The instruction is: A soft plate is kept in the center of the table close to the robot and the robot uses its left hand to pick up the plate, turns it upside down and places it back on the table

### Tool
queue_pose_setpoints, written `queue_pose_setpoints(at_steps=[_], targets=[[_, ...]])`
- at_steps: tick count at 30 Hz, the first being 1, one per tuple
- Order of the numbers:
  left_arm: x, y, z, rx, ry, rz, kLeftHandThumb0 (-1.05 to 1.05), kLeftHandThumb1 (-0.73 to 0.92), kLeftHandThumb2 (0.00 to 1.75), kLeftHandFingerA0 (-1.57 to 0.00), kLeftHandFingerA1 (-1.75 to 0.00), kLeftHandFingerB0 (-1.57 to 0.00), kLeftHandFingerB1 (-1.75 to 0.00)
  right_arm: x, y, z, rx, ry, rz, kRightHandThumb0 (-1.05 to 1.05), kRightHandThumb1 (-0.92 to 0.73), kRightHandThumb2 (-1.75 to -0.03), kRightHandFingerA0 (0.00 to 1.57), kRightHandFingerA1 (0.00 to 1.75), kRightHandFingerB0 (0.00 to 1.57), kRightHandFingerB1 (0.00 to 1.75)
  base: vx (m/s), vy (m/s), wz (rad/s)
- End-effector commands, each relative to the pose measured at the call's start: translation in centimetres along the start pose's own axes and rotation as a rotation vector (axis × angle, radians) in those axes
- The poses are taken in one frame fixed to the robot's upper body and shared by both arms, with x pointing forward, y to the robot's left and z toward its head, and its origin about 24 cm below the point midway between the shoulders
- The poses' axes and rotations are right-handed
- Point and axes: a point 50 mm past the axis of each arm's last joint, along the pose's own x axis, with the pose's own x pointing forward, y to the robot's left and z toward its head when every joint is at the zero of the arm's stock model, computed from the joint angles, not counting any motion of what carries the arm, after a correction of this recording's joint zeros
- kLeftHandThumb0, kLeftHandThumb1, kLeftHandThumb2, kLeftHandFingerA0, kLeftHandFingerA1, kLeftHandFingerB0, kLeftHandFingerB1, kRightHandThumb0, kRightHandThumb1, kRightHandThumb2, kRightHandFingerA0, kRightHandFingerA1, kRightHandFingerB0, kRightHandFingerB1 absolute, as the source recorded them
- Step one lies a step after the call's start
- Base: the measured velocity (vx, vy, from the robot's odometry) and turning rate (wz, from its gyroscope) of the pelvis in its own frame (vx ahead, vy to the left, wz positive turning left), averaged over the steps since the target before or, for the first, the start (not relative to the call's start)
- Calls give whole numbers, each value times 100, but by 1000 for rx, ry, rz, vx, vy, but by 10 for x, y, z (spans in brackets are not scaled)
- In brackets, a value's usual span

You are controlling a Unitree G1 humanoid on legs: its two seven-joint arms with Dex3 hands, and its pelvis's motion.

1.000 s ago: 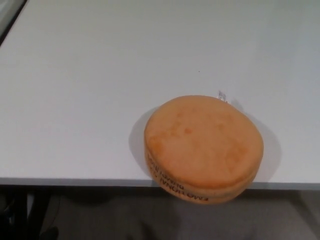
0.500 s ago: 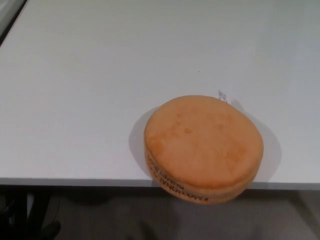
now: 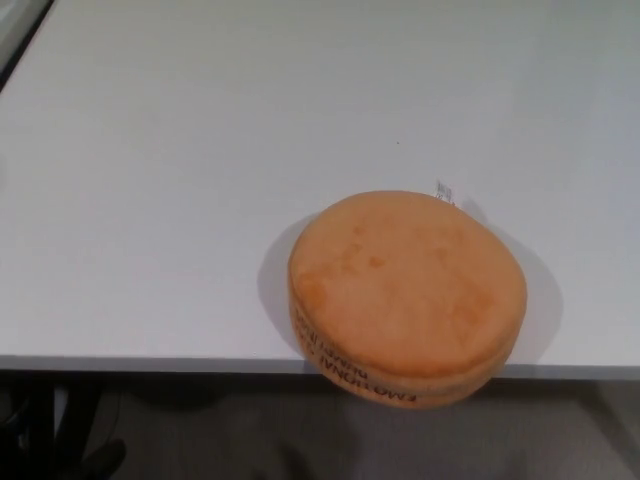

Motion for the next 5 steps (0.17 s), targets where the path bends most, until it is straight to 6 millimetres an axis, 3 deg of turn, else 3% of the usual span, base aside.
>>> queue_pose_setpoints(at_steps=[1, 5], targets=[[-2, 2, 2, 26, -12, -4, -94, 91, 73, -22, -40, -14, -27, -2, -3, 0, -11, -2, -1, -76, -88, -67, 40, 39, 30, 30, 0, 0, 0], [-2, 2, 2, 22, -13, -5, -93, 92, 73, -23, -40, -15, -28, -2, -3, 0, -7, -1, 1, -76, -88, -67, 39, 40, 30, 30, 0, 0, 0]])
